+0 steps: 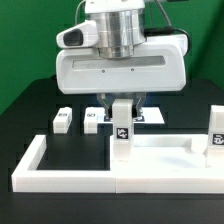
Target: Assemble desk
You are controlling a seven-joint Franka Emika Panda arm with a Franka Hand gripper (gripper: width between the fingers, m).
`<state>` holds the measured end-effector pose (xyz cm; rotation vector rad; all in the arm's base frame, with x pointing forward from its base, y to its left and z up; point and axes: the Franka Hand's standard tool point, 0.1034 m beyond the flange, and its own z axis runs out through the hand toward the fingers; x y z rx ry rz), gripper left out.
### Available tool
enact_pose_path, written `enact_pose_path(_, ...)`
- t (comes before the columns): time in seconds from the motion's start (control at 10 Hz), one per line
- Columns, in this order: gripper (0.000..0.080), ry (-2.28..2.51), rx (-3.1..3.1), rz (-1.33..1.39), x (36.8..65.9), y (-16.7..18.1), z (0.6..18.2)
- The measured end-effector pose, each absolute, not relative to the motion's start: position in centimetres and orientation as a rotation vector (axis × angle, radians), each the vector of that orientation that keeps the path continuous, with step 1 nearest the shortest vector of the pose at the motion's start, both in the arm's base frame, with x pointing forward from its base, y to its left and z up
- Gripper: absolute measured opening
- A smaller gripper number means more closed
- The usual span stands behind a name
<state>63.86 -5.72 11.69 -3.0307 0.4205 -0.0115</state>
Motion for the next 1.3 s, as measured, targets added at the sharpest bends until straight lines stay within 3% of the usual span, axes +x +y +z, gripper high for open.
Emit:
enact_pose_path(0.8, 0.0291, 1.809, -2.386, -0.017, 63.6, -6.5, 11.3)
enact_pose_path(1.1, 0.0291, 2.018, -2.161, 0.031, 63.4, -6.7, 11.2)
enact_pose_path(1.2, 0.0367, 2.016, -2.164, 0.031, 63.4, -6.7, 11.2)
enact_pose_path(1.3, 0.0497, 1.967, -2.208, 0.026, 63.4, -6.7, 11.1)
